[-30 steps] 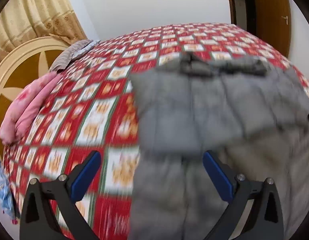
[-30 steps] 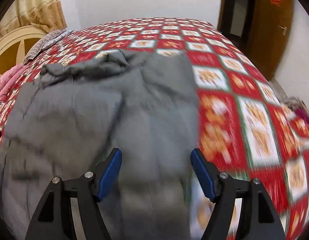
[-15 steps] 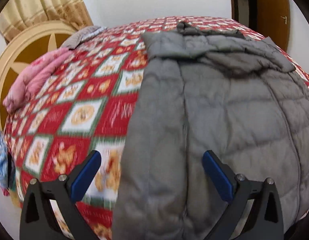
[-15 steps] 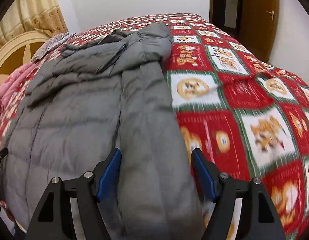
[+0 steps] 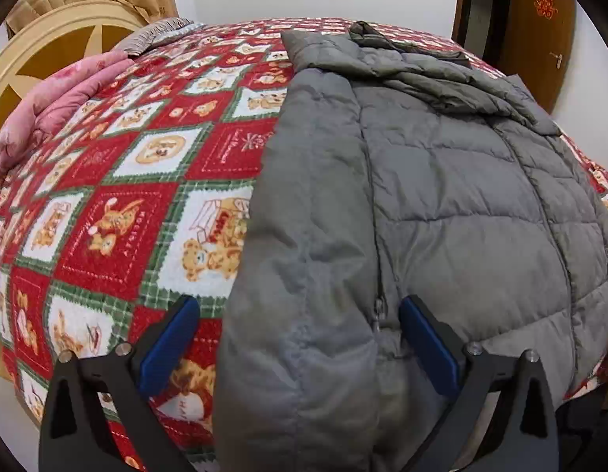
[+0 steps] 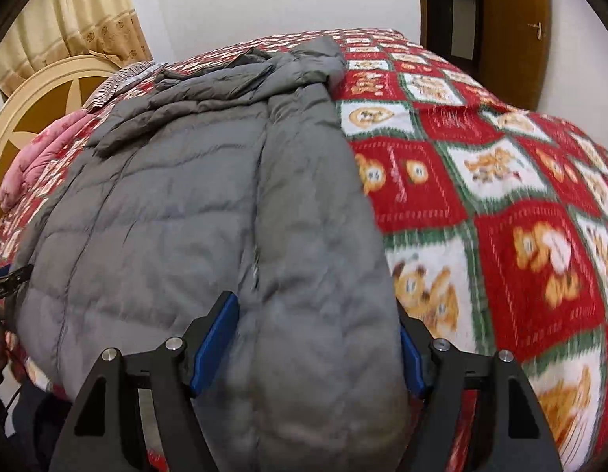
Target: Fold large clothes
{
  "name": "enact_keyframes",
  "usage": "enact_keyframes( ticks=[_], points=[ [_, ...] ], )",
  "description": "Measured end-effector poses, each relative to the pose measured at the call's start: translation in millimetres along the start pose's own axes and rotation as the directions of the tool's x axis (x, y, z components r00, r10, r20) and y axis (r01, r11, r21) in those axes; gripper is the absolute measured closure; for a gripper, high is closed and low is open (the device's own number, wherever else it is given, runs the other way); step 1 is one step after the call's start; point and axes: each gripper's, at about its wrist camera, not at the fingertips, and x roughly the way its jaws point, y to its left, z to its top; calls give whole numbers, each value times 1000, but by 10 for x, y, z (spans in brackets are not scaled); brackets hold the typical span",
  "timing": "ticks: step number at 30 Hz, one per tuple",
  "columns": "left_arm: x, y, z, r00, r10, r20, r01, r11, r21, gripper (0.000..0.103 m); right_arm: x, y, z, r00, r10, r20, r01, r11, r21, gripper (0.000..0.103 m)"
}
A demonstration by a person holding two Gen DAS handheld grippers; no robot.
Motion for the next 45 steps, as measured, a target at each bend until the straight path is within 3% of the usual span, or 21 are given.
enact_keyframes(
  ticks=[1,2,5,6,7,9,16,21,24,28,32,34,45],
  points=[
    [-10,-16,-7,1000,-6,0,6,1000,10,5,-26,11,-38,1000,6,-2,-6,1000,0,34],
    [-29,-34,-13,1000,-23,2,23,1000,21,9,-51,11,-68,1000,12,-5,-12,1000,1,43],
    [-104,-148,-36,998,-66,16,64,995,79,46,-136,28,-128,994,113,-8,-113,994,7,86],
    [-129,-189,-41,997,-74,20,71,992,101,70,-168,45,-126,991,132,0,-132,991,3,92],
    [-162,-233,-44,996,-90,21,87,989,123,83,-204,79,-127,991,134,11,-134,991,-7,93],
    [-280,-290,-31,996,-75,43,67,986,152,87,-304,145,-122,988,148,42,-147,989,-24,96],
    [-976,-34,97,972,-179,155,158,978,138,88,-992,84,-79,950,264,169,-261,964,-39,96],
    [-1474,126,72,930,-278,240,241,955,172,88,-1382,14,-126,925,316,212,-312,949,-51,96],
    [-1420,65,244,926,-274,260,226,954,199,88,-1421,-103,-27,904,346,250,-359,933,5,96],
    [-1197,-20,690,910,-256,326,206,962,179,86,-1189,-143,442,891,322,321,-357,932,56,96],
    [-996,-21,1222,892,-223,392,193,974,114,84,-963,-101,945,895,256,366,-309,946,94,96],
    [-856,-94,1438,894,-165,417,128,985,116,84,-850,-71,1145,902,200,383,-252,964,91,96],
    [206,-286,2290,937,-45,347,27,998,54,80,240,-52,2147,927,60,370,-132,976,173,96]
  ],
)
